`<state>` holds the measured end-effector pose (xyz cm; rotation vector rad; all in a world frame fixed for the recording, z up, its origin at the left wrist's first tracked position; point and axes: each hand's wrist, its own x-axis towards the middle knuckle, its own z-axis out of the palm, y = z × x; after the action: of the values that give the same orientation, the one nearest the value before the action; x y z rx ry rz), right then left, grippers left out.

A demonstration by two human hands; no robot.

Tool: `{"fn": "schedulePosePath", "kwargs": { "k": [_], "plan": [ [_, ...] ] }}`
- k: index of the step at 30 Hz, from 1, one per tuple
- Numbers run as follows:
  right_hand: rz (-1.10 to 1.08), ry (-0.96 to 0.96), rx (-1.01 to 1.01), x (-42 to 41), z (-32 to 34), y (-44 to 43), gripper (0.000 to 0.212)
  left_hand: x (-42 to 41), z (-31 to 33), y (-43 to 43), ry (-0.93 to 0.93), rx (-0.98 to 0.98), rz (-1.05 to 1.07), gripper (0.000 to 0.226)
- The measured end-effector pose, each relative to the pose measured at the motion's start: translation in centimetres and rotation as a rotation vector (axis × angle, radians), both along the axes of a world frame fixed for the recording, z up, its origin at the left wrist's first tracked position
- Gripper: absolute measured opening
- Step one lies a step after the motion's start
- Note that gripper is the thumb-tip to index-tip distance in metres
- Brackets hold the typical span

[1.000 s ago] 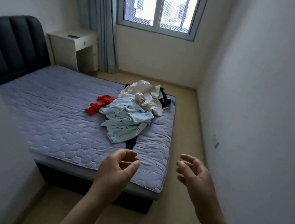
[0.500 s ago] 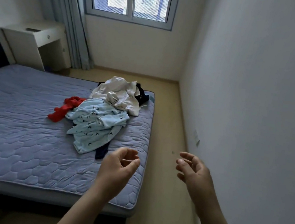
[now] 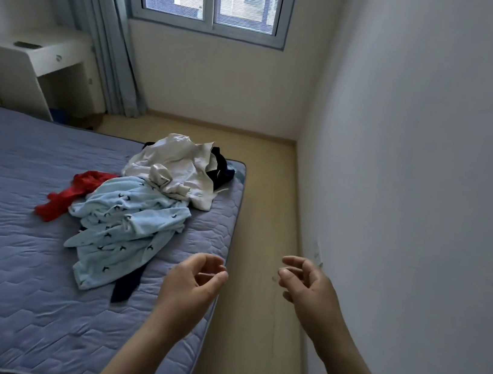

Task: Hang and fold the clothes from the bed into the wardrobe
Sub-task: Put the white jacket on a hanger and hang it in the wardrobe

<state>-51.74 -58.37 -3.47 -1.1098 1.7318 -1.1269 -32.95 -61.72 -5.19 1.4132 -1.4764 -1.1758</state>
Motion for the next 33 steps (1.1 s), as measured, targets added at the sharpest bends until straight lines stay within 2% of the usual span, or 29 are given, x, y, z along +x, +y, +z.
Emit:
{"fn": "schedulePosePath", "kwargs": {
  "k": [14, 20, 23, 33],
  "plan": [
    [0.083, 0.005, 0.046, -11.4, -0.1, -22.9, 0.014, -10.6, -0.3, -22.0, -0.039, 0.015, 0.034, 0.013],
    [0.205, 0.022, 0.032, -16.5, -1.1, -33.7, 0.013, -15.6, -1.0, -29.6, -0.091, -0.002, 0.143, 0.015],
    [0.279, 0.046, 0.033, -18.0, -0.6, -38.3, 0.014, -17.4, -0.8, -32.8, -0.046, 0.007, 0.211, 0.017],
    [0.401, 0.069, 0.08, -20.0, -2.4, -55.6, 0.016, -18.9, -2.8, -47.8, -0.004, 0.038, 0.384, 0.016]
  ]
}}
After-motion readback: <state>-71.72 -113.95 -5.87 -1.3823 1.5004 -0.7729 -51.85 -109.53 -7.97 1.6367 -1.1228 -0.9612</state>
